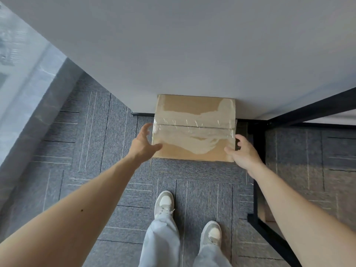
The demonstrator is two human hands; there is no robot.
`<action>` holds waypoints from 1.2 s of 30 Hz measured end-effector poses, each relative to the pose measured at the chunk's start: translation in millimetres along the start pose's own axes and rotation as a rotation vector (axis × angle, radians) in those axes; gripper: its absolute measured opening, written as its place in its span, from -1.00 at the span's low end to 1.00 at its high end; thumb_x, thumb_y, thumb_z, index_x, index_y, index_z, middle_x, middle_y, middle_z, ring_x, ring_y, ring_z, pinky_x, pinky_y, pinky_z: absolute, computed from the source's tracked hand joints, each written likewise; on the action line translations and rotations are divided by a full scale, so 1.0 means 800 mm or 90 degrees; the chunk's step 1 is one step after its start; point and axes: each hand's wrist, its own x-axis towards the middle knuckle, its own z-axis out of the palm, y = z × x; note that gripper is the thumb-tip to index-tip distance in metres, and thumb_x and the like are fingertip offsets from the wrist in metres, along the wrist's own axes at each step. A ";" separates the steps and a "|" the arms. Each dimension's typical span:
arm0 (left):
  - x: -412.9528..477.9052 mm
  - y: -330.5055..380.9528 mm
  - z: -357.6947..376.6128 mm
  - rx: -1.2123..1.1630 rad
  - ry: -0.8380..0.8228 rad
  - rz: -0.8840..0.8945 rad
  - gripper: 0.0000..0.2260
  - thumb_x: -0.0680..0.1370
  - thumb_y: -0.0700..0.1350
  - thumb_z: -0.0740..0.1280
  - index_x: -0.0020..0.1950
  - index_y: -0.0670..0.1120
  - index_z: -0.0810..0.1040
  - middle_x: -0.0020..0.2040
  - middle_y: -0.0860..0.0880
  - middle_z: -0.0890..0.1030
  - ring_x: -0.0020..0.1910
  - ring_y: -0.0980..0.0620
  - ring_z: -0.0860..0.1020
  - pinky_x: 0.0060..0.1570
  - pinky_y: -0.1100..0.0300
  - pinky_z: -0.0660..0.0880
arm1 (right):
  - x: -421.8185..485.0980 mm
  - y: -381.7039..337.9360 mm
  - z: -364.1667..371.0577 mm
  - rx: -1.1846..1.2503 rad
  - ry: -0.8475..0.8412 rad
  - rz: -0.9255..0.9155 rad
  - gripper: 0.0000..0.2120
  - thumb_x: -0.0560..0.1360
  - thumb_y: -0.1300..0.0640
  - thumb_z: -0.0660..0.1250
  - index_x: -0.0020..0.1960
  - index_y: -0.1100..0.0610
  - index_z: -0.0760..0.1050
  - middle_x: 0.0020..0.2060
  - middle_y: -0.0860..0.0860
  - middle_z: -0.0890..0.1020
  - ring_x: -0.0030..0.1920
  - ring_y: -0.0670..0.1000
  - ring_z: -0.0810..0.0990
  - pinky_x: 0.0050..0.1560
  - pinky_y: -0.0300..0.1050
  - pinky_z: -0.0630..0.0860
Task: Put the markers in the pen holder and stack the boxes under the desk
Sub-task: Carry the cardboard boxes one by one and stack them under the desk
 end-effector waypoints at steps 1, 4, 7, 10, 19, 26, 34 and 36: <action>-0.021 0.009 -0.012 0.015 0.002 0.007 -0.20 0.48 -0.15 0.49 0.59 0.03 0.11 0.52 -0.13 0.33 0.37 -0.20 0.44 0.37 -0.13 0.38 | -0.018 -0.009 -0.007 -0.011 -0.010 -0.007 -0.35 0.54 0.00 0.38 0.55 0.03 0.20 0.47 0.10 0.37 0.40 0.14 0.40 0.39 0.16 0.37; -0.093 0.035 -0.052 0.051 0.015 0.031 -0.27 0.50 -0.13 0.46 0.57 0.01 0.17 0.50 -0.12 0.36 0.32 -0.18 0.49 0.31 -0.05 0.44 | -0.079 -0.044 -0.031 -0.023 -0.031 -0.048 -0.42 0.55 0.02 0.37 0.51 0.05 0.28 0.40 0.08 0.46 0.35 0.12 0.46 0.37 0.15 0.39; -0.175 0.056 -0.096 0.037 0.043 0.041 -0.41 0.52 -0.10 0.45 0.51 -0.02 0.32 0.44 -0.12 0.44 0.18 -0.12 0.58 0.13 0.06 0.55 | -0.151 -0.089 -0.053 -0.014 -0.049 -0.109 -0.54 0.55 0.05 0.37 0.42 0.04 0.39 0.22 0.06 0.58 0.27 0.11 0.52 0.30 0.12 0.45; -0.273 0.071 -0.138 0.005 0.109 0.040 -0.56 0.53 -0.12 0.44 0.40 -0.06 0.46 0.30 -0.09 0.56 0.08 -0.05 0.62 0.06 0.10 0.58 | -0.230 -0.140 -0.072 -0.035 -0.075 -0.187 -0.66 0.55 0.09 0.36 0.32 0.04 0.48 0.04 0.02 0.62 0.12 0.06 0.56 0.13 -0.01 0.51; -0.647 0.037 -0.237 -0.129 0.398 -0.008 -0.87 0.59 -0.13 0.35 0.09 -0.11 0.63 -0.12 -0.04 0.65 -0.20 0.05 0.59 -0.14 0.18 0.56 | -0.522 -0.286 -0.053 -0.069 -0.169 -0.428 -0.89 0.54 0.10 0.35 -0.03 0.08 0.65 -0.26 -0.05 0.60 -0.23 0.01 0.55 -0.07 0.01 0.56; -0.917 -0.071 -0.283 -0.213 0.659 -0.083 -0.93 0.59 -0.13 0.34 0.00 -0.09 0.61 -0.34 0.00 0.51 -0.38 0.09 0.44 -0.34 0.24 0.42 | -0.782 -0.325 0.080 -0.163 -0.332 -0.702 -0.89 0.50 0.06 0.41 -0.04 0.08 0.66 -0.31 -0.12 0.60 -0.25 -0.07 0.56 -0.02 0.10 0.60; -1.221 -0.275 -0.212 -0.253 0.886 -0.237 -0.91 0.57 -0.09 0.36 -0.06 -0.08 0.63 -0.39 0.07 0.46 -0.41 0.17 0.40 -0.33 0.31 0.33 | -1.093 -0.199 0.253 -0.326 -0.525 -0.951 -0.89 0.53 0.07 0.38 -0.03 0.06 0.67 -0.35 -0.02 0.57 -0.34 -0.09 0.49 -0.27 -0.19 0.42; -1.301 -0.329 -0.174 -0.274 0.921 -0.284 -0.92 0.57 -0.10 0.36 -0.09 -0.06 0.63 -0.40 0.11 0.46 -0.40 0.19 0.40 -0.35 0.35 0.33 | -1.166 -0.148 0.296 -0.344 -0.562 -0.982 -0.89 0.52 0.06 0.40 -0.06 0.07 0.67 -0.40 0.06 0.57 -0.38 -0.05 0.49 -0.27 -0.12 0.46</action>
